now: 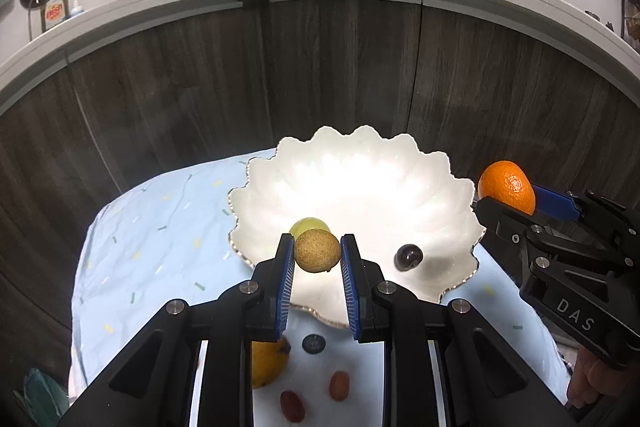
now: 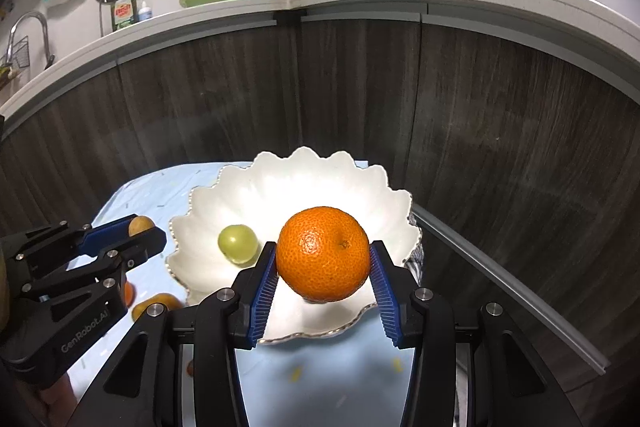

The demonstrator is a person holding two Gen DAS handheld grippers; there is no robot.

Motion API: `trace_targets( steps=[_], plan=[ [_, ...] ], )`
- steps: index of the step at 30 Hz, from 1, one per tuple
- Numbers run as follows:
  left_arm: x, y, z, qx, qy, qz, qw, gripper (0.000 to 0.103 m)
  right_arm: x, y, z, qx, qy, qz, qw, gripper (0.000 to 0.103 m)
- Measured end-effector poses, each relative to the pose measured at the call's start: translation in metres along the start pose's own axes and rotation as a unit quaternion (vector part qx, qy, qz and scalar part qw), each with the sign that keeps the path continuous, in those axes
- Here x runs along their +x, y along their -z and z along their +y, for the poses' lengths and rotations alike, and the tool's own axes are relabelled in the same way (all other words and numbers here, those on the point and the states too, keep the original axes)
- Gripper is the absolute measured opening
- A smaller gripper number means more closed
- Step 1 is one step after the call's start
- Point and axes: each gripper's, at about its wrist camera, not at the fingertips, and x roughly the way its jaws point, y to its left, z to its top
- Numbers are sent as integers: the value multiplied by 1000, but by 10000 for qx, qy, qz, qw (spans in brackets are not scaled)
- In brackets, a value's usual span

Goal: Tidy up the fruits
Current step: 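Lift the round fruit and mandarin and carry both over the white bowl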

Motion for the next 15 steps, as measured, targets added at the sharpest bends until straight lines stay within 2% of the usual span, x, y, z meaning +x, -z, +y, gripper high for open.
trace_targets(
  steps=[15],
  plan=[
    [46, -8, 0, -71, 70, 307, 9995, 23, 36, -6, -15, 115, 76, 152, 9998, 46]
  ],
)
